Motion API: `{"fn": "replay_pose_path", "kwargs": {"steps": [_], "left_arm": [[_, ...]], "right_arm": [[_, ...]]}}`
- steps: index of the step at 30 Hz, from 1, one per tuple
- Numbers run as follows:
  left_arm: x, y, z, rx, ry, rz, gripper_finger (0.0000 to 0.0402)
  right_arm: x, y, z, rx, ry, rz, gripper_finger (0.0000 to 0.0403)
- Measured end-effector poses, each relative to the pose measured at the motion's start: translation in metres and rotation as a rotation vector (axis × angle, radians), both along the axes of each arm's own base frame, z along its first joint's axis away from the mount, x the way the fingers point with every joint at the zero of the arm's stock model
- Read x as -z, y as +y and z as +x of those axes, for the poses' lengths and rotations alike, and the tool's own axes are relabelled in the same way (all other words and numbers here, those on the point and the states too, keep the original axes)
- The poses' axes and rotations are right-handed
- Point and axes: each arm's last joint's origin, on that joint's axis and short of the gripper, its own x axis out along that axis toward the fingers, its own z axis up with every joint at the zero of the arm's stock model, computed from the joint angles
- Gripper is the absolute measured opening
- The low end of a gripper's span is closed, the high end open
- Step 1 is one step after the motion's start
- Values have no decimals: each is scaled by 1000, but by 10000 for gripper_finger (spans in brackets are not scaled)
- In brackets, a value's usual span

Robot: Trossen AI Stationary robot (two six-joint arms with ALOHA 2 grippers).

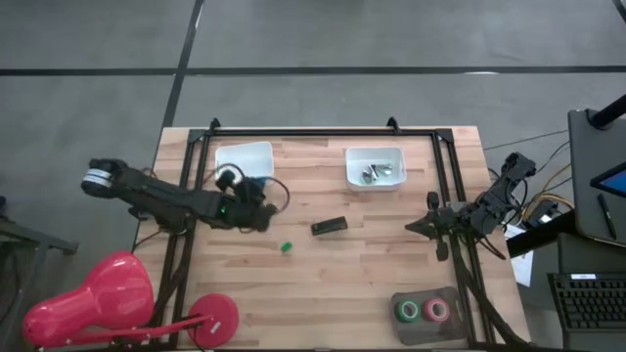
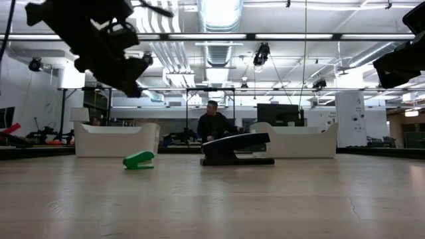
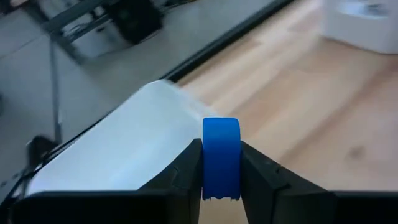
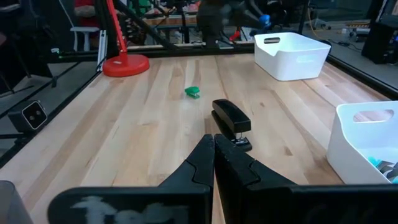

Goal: Pick and place Stapler, Stapler remover, tape
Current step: Put the blue stapler into the left white bin, then put the green stapler into the left white bin

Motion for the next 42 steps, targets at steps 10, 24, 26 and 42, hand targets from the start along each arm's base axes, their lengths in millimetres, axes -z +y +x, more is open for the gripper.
{"fn": "replay_pose_path", "kwargs": {"steps": [10,24,26,42], "left_arm": [[11,57,-29,-164,-24,-52,89],[35,88,-36,-106,-66,-175,12],[35,86,-35,-62,-76,-213,8],[19,-11,-2,564,-309,-355,61]], "right_arm": [[0,0,0,0,0,0,9],[0,0,0,0,0,-1,9],[0,0,0,0,0,-1,9],[0,0,0,0,0,-1,9]]}}
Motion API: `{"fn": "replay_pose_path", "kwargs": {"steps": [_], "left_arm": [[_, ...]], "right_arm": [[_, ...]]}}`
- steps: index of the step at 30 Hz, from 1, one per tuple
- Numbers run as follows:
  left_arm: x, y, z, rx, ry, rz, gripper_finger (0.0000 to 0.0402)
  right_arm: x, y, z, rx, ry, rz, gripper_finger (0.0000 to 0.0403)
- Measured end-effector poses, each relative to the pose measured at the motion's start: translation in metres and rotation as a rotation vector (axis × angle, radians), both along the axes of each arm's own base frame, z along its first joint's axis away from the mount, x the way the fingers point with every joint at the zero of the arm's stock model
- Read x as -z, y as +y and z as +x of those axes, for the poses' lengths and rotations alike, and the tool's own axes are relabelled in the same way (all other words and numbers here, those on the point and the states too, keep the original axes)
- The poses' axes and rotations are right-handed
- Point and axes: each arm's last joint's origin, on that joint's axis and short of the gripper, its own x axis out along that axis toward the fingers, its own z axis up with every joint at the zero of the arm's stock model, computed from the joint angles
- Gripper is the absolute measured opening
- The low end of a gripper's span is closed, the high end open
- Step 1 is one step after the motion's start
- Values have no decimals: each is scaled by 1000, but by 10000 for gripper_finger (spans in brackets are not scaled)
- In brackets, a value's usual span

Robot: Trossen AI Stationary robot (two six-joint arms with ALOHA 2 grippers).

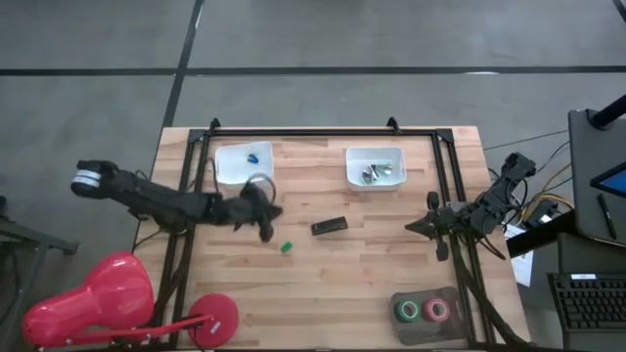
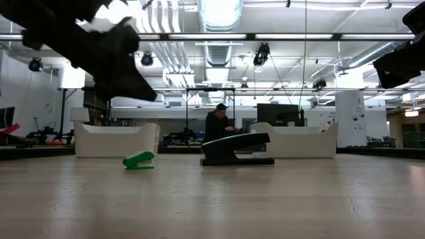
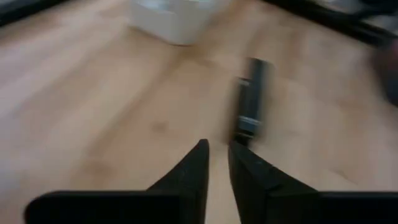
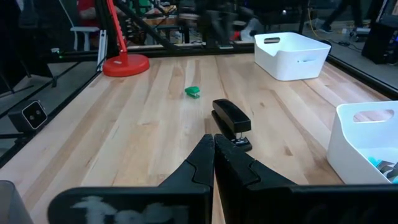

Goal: Pick and place Stapler, Stapler remover, tape
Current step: Put the green stapler into the left white bin

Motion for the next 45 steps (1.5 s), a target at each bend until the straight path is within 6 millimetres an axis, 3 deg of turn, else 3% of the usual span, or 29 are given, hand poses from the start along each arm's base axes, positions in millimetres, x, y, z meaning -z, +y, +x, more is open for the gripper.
{"fn": "replay_pose_path", "kwargs": {"steps": [6,10,15,22,45], "left_arm": [[-9,-54,0,156,-163,17,132],[-7,-74,1,215,-210,30,168],[7,-81,4,174,-176,-67,181],[37,-94,9,131,-70,-36,181],[71,-97,11,22,80,36,181]], "right_arm": [[0,0,0,0,0,0,9],[0,0,0,1,0,0,8],[0,0,0,1,0,0,8],[0,0,0,0,0,1,8],[0,0,0,0,0,1,8]]}}
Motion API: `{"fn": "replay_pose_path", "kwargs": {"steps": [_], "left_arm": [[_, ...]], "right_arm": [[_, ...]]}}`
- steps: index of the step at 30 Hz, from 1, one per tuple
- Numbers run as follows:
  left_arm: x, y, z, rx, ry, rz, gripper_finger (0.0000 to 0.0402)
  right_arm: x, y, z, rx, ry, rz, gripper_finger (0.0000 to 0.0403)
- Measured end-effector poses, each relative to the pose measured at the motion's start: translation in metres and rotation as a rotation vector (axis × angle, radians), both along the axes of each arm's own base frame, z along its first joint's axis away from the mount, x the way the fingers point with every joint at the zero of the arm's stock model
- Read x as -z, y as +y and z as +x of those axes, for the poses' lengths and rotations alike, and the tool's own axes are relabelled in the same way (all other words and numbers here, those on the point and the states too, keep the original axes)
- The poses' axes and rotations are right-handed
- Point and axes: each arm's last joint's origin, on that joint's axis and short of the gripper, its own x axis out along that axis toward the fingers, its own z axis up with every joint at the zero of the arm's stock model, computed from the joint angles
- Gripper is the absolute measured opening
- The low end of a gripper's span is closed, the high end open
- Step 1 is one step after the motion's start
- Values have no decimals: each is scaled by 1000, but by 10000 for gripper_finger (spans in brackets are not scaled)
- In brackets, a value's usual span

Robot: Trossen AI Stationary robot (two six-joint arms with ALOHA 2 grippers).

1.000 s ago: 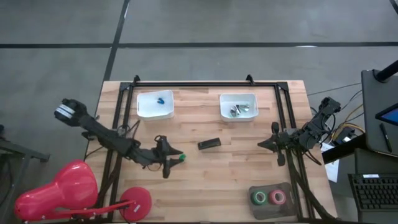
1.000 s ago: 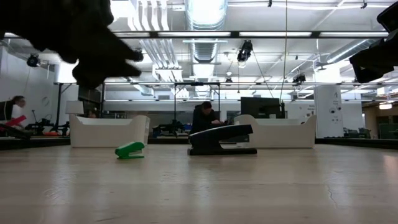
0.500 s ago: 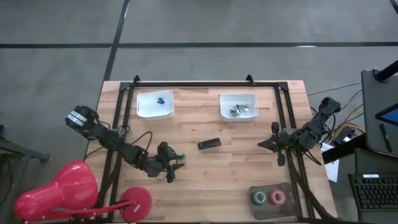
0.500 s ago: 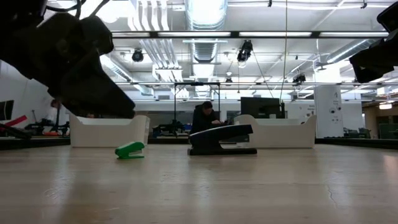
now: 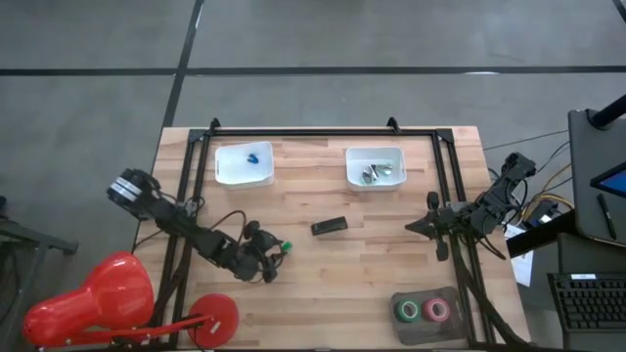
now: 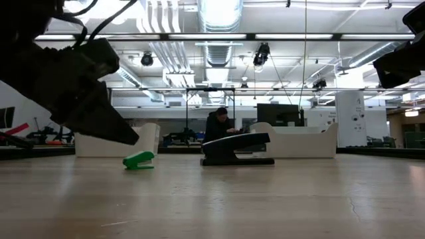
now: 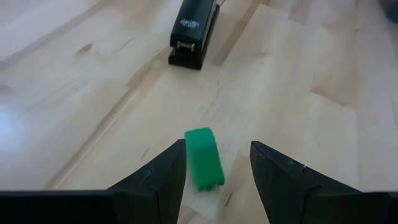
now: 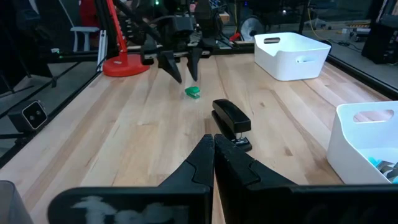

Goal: Pick and place Stapler, Stapler remover, tape
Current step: Put the green stapler into the left white bin

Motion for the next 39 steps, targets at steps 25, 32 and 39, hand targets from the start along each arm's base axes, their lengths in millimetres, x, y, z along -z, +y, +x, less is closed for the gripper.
{"fn": "replay_pose_path", "kwargs": {"steps": [25,32,39], "left_arm": [[29,6,11,-93,56,-3,179],[29,7,11,-102,58,7,146],[29,8,11,-105,60,26,93]], "right_arm": [[0,0,0,0,0,0,8],[0,0,0,0,0,0,8],[0,0,0,0,0,0,8]]}}
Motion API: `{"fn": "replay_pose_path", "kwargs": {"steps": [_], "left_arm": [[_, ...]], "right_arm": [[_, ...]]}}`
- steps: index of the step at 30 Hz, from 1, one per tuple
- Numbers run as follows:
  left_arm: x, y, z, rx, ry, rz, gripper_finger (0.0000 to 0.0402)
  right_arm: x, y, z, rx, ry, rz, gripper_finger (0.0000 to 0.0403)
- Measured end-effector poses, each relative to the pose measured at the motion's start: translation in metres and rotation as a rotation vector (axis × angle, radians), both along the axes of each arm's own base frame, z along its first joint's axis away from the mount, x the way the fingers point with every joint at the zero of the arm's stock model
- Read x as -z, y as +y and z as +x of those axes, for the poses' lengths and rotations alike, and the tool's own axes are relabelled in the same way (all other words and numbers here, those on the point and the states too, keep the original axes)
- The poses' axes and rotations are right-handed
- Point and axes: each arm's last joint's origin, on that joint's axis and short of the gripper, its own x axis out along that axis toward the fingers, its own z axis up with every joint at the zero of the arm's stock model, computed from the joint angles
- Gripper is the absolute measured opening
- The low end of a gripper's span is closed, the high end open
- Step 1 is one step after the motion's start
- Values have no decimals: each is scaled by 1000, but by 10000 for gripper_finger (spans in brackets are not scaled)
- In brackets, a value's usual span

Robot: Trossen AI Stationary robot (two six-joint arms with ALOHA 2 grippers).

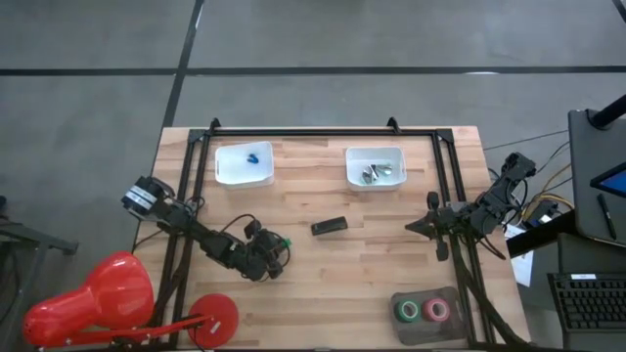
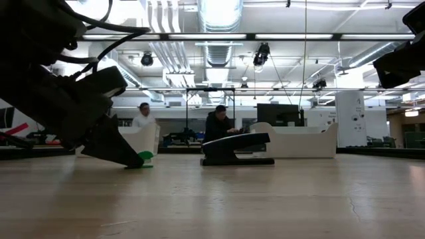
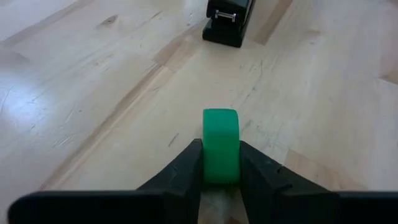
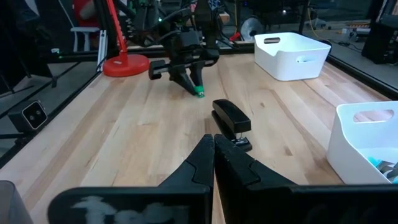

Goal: Pick and place Stapler, Stapler remover, tape
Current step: Put the green stapler into the left white bin

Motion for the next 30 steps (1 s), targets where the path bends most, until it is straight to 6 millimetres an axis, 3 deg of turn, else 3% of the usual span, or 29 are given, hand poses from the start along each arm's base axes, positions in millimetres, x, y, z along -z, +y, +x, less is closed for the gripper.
{"fn": "replay_pose_path", "kwargs": {"steps": [5,14,27,30], "left_arm": [[0,0,0,20,12,36,75],[-6,6,1,-31,-15,95,104],[-12,21,6,-89,-25,133,7],[-11,22,6,-92,-21,136,5]], "right_arm": [[0,0,0,0,0,0,8],[0,0,0,0,0,0,8],[0,0,0,0,0,0,8],[0,0,0,0,0,0,8]]}}
